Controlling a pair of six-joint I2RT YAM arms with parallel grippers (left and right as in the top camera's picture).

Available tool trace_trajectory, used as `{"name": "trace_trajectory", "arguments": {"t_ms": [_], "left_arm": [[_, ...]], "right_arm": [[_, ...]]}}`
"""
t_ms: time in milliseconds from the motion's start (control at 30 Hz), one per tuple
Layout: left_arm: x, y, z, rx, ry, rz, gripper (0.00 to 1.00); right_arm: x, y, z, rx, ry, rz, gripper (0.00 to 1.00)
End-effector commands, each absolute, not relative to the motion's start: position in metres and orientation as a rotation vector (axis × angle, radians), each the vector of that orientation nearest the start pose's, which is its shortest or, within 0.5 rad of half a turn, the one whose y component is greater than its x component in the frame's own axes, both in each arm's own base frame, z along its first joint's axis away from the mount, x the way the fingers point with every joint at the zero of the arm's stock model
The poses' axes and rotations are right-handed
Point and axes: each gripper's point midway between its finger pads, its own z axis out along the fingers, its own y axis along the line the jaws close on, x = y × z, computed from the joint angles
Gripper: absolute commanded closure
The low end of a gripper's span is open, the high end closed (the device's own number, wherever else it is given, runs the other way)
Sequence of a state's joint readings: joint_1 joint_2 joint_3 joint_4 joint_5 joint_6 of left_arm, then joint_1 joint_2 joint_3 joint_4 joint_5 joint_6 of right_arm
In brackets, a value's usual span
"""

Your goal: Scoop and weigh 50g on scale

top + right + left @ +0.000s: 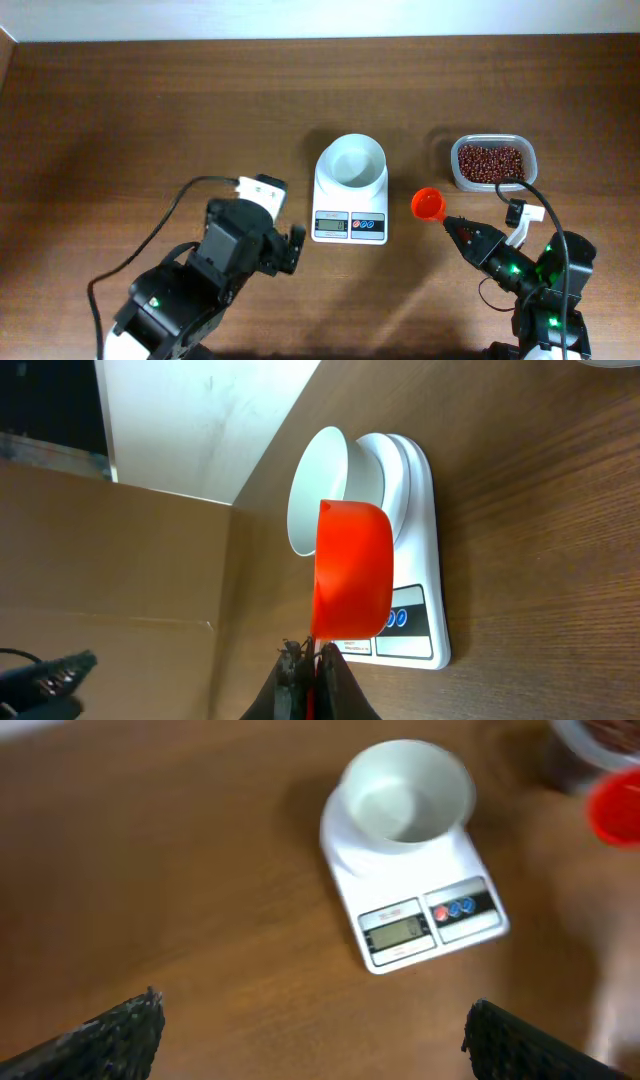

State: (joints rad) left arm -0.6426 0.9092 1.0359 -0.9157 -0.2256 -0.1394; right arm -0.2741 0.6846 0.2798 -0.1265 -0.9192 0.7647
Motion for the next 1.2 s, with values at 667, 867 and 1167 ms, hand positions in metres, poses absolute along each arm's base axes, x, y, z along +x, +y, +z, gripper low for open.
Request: {"name": "trace_trajectory", "arguments": {"t_ms": [667, 867, 1167], "left_arm": [[0.199, -0.145, 0.285, 1.341, 2.136, -0.240, 0.01], [0.215, -0.141, 0.262, 1.374, 2.228, -0.299, 0.01], [0.219, -0.114, 0.252, 1.341, 2.302, -0.262, 0.01]], "right_arm": [[0.245, 0.076, 0.152, 0.492, 2.048, 1.280, 0.96], [0.245, 0.076, 0.152, 0.492, 2.048, 1.280, 0.96], [0.245, 0.076, 0.152, 0.492, 2.048, 1.280, 0.96]]}}
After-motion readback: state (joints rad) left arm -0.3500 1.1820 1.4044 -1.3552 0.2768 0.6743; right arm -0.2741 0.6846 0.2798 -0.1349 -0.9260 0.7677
